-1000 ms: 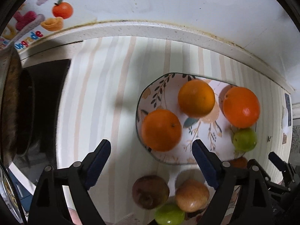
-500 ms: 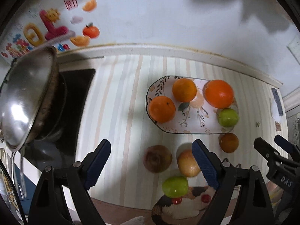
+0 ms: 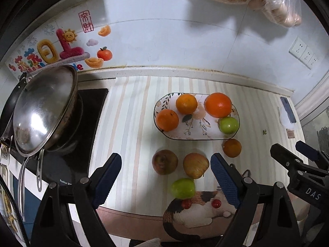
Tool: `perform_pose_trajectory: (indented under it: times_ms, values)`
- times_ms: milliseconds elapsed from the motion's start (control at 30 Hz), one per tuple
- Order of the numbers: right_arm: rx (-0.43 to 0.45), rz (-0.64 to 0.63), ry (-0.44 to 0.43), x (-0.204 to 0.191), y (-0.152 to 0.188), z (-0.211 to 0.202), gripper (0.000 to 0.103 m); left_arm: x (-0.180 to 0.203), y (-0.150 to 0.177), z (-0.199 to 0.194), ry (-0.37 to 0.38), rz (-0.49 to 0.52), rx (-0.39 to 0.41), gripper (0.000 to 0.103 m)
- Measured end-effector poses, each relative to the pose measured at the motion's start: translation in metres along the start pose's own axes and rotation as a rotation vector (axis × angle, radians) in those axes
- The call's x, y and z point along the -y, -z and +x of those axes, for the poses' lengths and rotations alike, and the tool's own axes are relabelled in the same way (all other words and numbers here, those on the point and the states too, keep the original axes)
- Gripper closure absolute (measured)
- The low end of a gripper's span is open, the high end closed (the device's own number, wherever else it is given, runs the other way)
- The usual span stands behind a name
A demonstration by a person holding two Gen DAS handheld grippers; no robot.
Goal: Organize fruits
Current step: 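Lift both open tools away from the plate back toward the fruits, then grasp a small green apple with the left tool while the right tool grasps a red apple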
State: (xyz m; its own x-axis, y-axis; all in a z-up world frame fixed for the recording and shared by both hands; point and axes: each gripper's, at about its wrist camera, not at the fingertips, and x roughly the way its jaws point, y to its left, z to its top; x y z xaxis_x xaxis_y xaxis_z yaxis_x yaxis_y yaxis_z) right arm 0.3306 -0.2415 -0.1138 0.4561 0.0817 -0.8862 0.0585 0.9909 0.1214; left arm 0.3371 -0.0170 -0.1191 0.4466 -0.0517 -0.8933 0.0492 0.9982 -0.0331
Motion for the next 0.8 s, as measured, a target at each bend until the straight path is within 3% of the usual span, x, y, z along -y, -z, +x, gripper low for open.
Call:
perform_pose_trajectory:
  times_ms: [233,400,667,800]
  values:
    - [0.022,0.007,-0.023,-0.001,-0.001,-0.015,0.008,0.001,0.002,-0.009,0.013,-0.021,0.026,0.014]
    - [-0.012,0.036,-0.055,0.007,-0.003,0.001,0.008,0.004,0.005,0.015,0.025,-0.029,-0.032,0.014]
    - [-0.159,0.11,-0.096,0.032,0.008,0.071,0.008,0.022,0.041,0.123,0.076,-0.018,-0.345,0.014]
    - [-0.24,0.13,-0.114,0.04,0.021,0.106,0.008,0.034,0.061,0.164,0.087,0.014,-0.453,0.015]
